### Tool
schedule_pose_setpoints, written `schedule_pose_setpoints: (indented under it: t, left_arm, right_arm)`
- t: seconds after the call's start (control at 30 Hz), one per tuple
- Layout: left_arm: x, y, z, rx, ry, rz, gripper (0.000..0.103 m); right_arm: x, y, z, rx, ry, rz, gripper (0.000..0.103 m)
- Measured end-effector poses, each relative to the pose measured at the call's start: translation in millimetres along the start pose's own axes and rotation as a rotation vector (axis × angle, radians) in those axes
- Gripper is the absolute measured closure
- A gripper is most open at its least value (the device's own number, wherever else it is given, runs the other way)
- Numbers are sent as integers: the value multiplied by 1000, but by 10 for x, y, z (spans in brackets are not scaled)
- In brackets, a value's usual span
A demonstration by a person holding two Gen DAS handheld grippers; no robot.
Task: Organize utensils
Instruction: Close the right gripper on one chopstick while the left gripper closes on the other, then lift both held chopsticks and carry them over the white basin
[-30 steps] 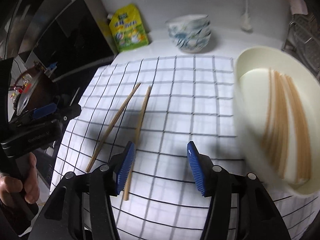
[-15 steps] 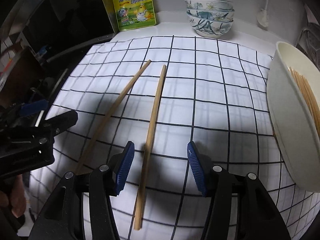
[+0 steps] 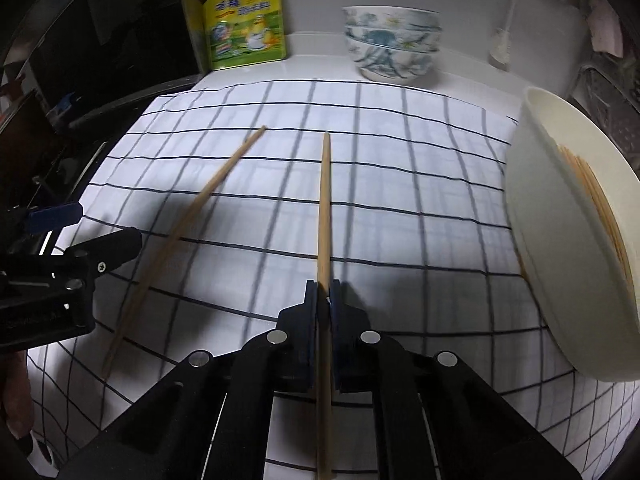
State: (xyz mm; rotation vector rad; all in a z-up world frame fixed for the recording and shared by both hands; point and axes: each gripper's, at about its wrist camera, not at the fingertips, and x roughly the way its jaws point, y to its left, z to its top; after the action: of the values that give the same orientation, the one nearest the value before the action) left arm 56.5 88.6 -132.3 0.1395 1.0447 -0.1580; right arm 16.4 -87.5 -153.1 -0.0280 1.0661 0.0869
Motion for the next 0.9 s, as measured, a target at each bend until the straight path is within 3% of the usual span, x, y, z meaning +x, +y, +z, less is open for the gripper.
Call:
schedule_pose_setpoints:
  t: [0.3,0.33,0.37,0.43,0.47,0.5,0.7,0.9]
  left_arm:
    - [230,-216,24,48,8,36,15]
    - [234,-219,24,46,2,34,20]
    - [228,-223,26,43,-1,19,27]
    - [196,-261,31,37,4,-41,64]
    - [186,-295,34,47,5,-46,75]
    - [179,-339,38,61,11,-50,95]
    - [136,-346,53,26,54,-94,95]
    - [-98,-308,55,-8,42,-105,96]
  right_arm:
    - [-83,-196,-113,55,10,-7,97]
    - [-94,-207,-125,60,11,-6,97]
    - [-103,-221,-134,65,11,-6,97]
    - [-119,-236,-146,70,11,-2,97]
    - [-125,-239,-152,73,10,1,97]
    - [-130,-240,-153,74,10,4,97]
    - [-220,-206,-109,72,-4,47,97]
    - [-353,-194,-35,68,-23,96,97]
